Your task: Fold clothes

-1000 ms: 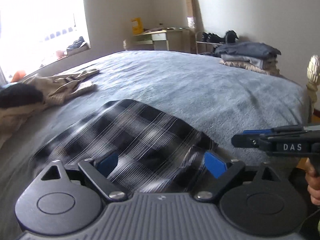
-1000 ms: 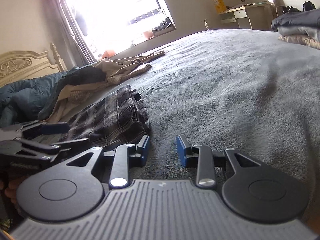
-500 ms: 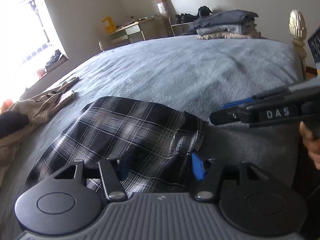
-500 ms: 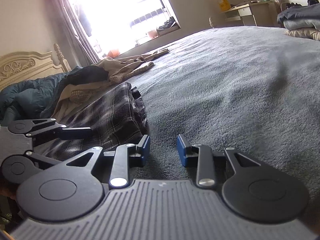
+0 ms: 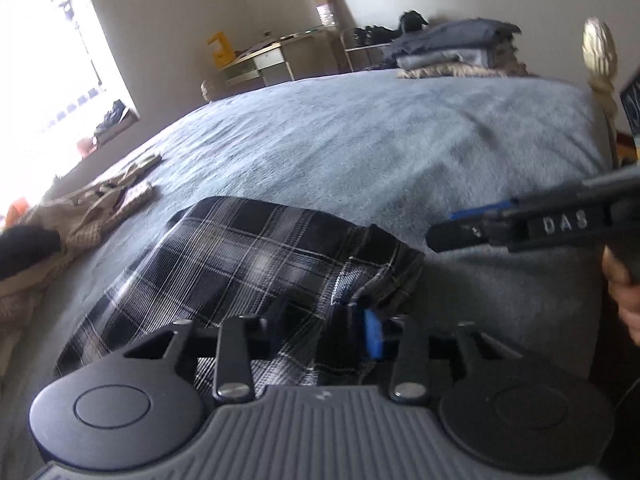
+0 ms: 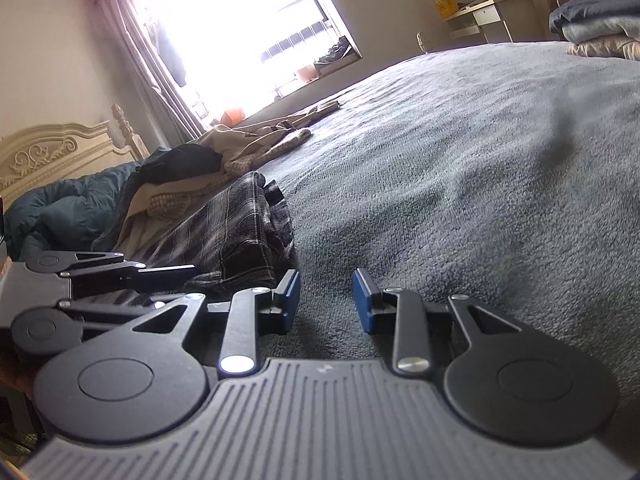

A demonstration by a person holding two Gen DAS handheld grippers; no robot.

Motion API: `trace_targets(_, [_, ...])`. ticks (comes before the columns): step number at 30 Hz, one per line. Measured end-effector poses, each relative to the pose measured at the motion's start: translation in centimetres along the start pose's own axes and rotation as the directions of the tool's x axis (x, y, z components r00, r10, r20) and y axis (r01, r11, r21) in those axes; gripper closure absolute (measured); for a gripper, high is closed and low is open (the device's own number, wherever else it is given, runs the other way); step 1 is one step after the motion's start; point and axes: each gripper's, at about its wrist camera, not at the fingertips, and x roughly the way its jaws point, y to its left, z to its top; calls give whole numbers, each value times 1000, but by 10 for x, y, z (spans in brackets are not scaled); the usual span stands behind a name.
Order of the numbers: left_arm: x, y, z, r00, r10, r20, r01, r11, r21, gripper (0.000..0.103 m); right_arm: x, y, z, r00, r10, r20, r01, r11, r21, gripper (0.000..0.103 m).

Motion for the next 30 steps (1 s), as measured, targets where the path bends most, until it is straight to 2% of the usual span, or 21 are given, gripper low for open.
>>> trace_targets(10, [9, -13, 6, 999, 50, 21, -51, 996, 77, 56, 0, -5, 0, 1000, 25, 7, -25, 999, 35, 75])
trace_targets(21, [25, -20, 17, 998, 58, 39, -61, 995, 73, 44, -2, -10, -1, 999, 45, 18, -46, 997, 68, 75])
trace_targets(25, [12, -19, 17, 999, 41, 33, -44, 996, 80, 44, -2, -12, -1, 998, 52, 21, -53, 995, 80, 75])
trace_targets(30, [-6, -12, -1, 997, 70, -22, -68, 994, 90, 44, -2, -12, -1, 998, 52, 24, -53, 995, 81, 75])
